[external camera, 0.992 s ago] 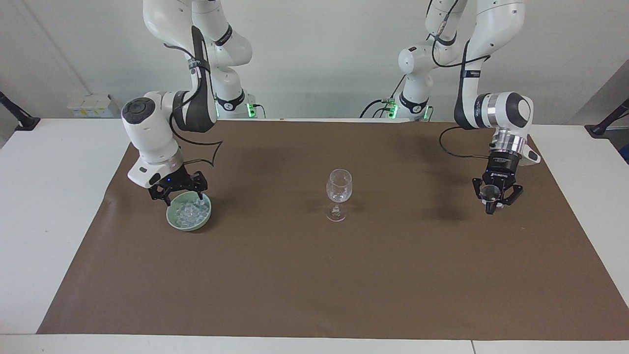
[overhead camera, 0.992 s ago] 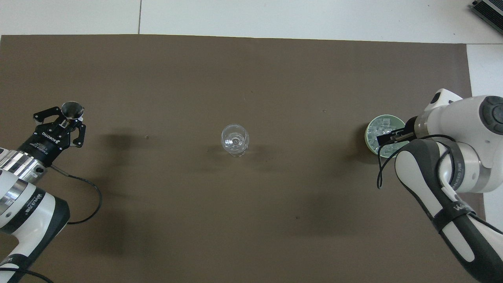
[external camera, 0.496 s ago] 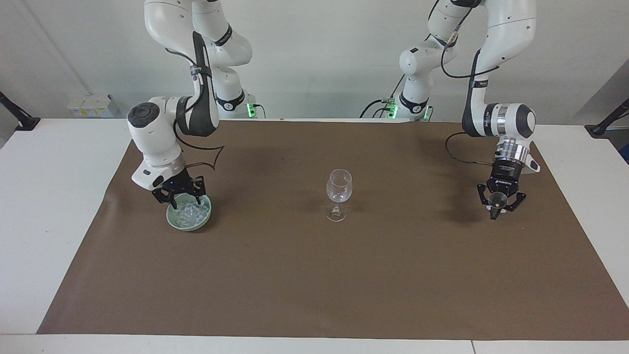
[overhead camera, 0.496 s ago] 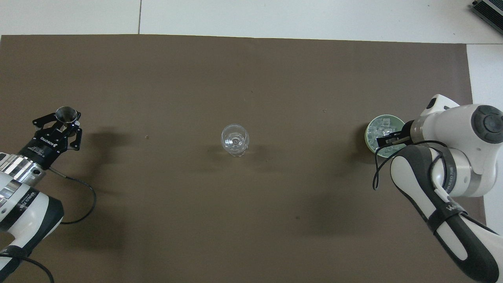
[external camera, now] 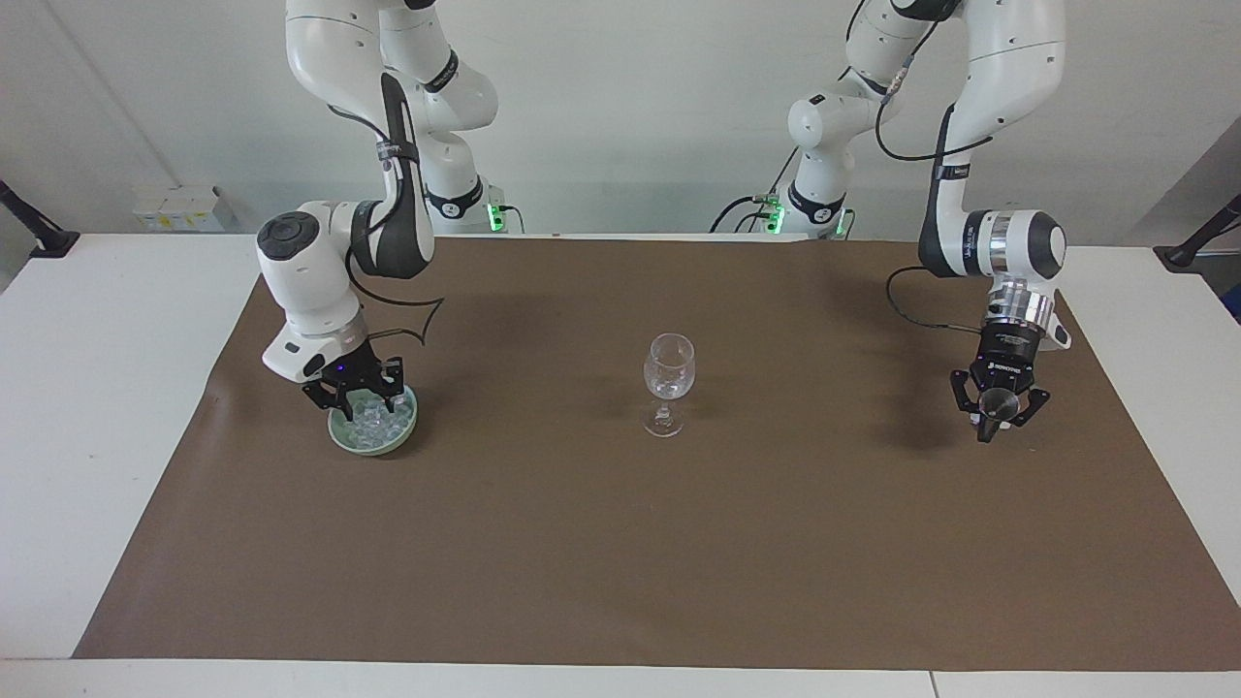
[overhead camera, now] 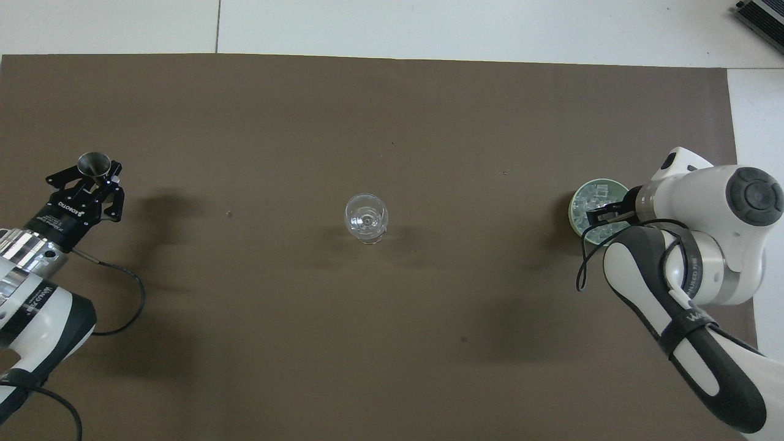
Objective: Pour wine and add ice with both arms
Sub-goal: 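Close the right gripper on the rim of the green ice cup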
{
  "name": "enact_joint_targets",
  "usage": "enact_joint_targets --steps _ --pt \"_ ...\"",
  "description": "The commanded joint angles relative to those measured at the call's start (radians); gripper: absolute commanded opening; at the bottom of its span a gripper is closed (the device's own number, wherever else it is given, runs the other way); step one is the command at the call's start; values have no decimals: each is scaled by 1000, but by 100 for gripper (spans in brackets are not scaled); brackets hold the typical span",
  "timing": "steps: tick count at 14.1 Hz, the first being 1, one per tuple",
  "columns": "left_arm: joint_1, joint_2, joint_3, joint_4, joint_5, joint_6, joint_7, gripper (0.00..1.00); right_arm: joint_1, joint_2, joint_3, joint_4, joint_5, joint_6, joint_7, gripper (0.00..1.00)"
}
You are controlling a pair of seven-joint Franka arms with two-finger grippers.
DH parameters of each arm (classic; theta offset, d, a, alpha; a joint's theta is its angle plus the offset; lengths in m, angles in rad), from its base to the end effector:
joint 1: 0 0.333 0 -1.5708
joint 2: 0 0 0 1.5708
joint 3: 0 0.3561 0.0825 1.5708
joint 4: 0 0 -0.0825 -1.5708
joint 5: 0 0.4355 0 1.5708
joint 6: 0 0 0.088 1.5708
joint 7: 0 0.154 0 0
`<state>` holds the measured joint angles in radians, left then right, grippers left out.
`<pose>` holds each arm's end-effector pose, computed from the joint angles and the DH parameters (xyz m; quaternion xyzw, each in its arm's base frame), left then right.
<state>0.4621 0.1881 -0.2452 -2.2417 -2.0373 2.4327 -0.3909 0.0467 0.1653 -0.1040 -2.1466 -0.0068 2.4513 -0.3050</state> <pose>0.6121 0.1042 0.2743 0.2940 0.7681 -0.0606 0.5656 0.6245 -0.0357 0.2978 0.9894 0.1270 0.0670 0.0233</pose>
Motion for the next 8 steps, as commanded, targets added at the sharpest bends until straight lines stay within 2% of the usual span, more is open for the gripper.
enact_joint_targets --steps 1,6,8 --pt "-5 54 -3 56 -12 12 -11 0 -8 0 3 -9 -2 25 -11 55" --pt "-10 100 -5 100 -12 35 -13 0 -8 -3 3 -19 -2 25 -5 50" --pt "-13 114 -3 114 -12 37 -13 0 -8 -3 3 -19 -2 25 -6 35"
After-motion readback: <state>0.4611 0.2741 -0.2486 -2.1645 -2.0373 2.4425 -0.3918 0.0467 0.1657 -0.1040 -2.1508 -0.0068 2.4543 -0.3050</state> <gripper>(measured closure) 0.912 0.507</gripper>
